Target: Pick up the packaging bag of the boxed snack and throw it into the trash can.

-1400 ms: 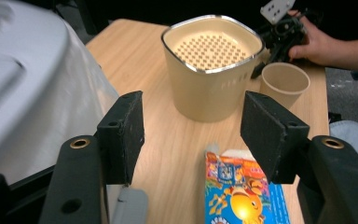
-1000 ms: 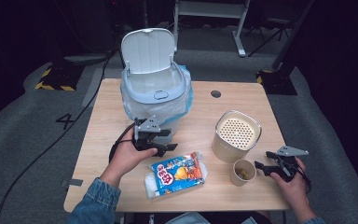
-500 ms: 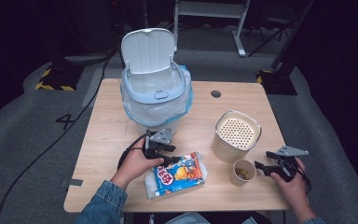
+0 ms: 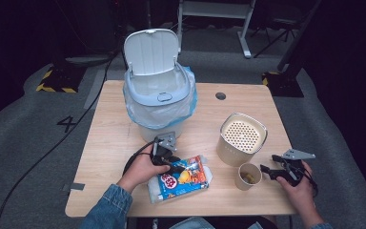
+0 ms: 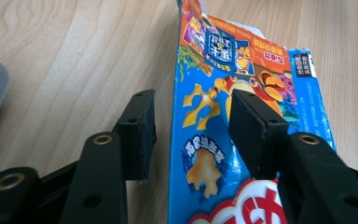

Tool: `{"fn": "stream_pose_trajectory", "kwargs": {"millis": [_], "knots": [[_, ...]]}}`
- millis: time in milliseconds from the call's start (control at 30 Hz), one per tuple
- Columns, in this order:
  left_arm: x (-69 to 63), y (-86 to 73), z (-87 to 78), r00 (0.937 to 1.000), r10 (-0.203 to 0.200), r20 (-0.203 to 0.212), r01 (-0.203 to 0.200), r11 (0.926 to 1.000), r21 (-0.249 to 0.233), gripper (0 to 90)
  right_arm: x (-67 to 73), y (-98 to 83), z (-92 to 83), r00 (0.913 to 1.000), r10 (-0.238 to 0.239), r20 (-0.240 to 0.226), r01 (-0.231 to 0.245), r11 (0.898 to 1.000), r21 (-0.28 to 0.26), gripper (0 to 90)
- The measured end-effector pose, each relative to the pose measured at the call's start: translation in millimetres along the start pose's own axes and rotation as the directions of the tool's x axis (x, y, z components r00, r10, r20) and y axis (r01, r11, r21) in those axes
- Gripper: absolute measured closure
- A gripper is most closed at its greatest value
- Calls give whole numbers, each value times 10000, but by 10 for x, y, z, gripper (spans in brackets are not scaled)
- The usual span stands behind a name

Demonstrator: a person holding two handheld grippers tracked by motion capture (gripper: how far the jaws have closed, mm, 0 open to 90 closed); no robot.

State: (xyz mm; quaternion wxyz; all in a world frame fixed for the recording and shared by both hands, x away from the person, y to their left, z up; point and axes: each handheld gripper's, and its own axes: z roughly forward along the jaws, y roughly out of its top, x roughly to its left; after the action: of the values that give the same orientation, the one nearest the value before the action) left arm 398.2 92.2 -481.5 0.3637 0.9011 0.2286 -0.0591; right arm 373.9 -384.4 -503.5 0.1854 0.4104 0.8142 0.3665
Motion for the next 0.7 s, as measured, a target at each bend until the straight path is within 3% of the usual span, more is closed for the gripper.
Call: {"fn": "stream_pose_trajectory", "kwargs": {"millis": [167, 433, 600, 700], "knots": [[-14, 7, 11, 9999, 106, 22, -107, 9994, 341, 656, 0, 0, 0, 10000, 0, 0, 0, 10000, 1, 256], [17, 29, -19, 10000, 36, -46, -33, 9988, 479, 810, -1, 0, 0, 10000, -5, 1, 5, 10000, 1, 256], [6, 62, -137, 9999, -55, 95, 55, 10000, 5, 878, 0, 0, 0, 10000, -4, 1, 4, 10000, 1, 256], [-33, 93, -248, 9999, 26, 102, -19, 9982, -607, 885, 0, 0, 0, 10000, 1, 1, -1, 10000, -1, 256]]}}
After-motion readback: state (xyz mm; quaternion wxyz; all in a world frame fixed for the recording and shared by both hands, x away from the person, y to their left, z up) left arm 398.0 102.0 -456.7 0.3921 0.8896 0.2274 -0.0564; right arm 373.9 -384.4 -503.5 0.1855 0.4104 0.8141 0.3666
